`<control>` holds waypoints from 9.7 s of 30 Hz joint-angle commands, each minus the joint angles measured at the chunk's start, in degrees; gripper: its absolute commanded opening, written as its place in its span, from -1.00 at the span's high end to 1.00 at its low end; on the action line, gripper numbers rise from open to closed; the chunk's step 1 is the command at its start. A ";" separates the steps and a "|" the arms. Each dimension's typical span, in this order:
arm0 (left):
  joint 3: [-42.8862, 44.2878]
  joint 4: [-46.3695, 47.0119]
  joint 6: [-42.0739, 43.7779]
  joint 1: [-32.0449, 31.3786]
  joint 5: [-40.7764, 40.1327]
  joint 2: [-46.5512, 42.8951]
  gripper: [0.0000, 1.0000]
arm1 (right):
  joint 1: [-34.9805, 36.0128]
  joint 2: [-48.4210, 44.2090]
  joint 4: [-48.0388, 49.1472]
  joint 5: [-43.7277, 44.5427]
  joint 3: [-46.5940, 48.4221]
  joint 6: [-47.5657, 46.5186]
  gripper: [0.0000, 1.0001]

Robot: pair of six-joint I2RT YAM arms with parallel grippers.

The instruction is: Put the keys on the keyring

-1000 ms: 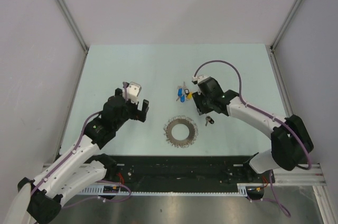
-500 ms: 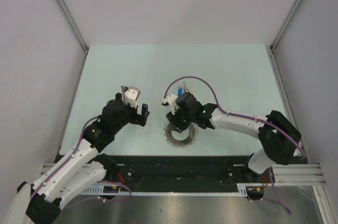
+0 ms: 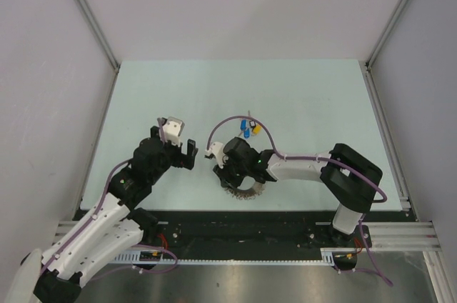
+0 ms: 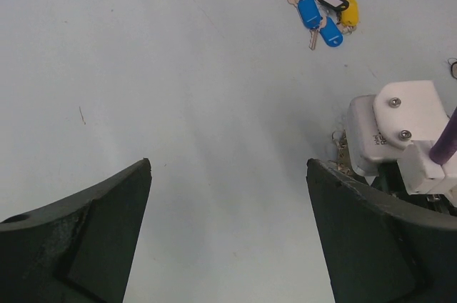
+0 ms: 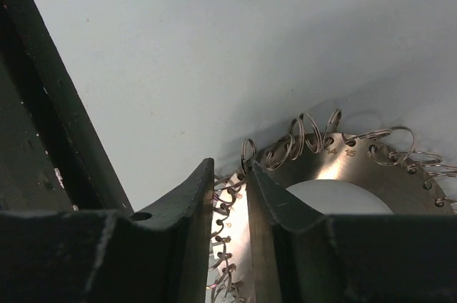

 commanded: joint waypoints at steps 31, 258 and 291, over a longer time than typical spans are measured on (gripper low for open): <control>-2.18 6.10 3.83 0.30 9.68 -6.37 -0.85 | -1.67 -13.19 -5.72 4.58 0.33 -5.46 1.00; -2.01 22.81 0.93 6.01 46.16 8.56 0.99 | -19.95 -33.44 -1.26 26.20 -19.27 17.92 -0.47; -1.75 20.52 1.90 6.36 44.41 7.85 0.99 | -24.97 -21.55 22.05 23.21 -29.38 12.29 0.28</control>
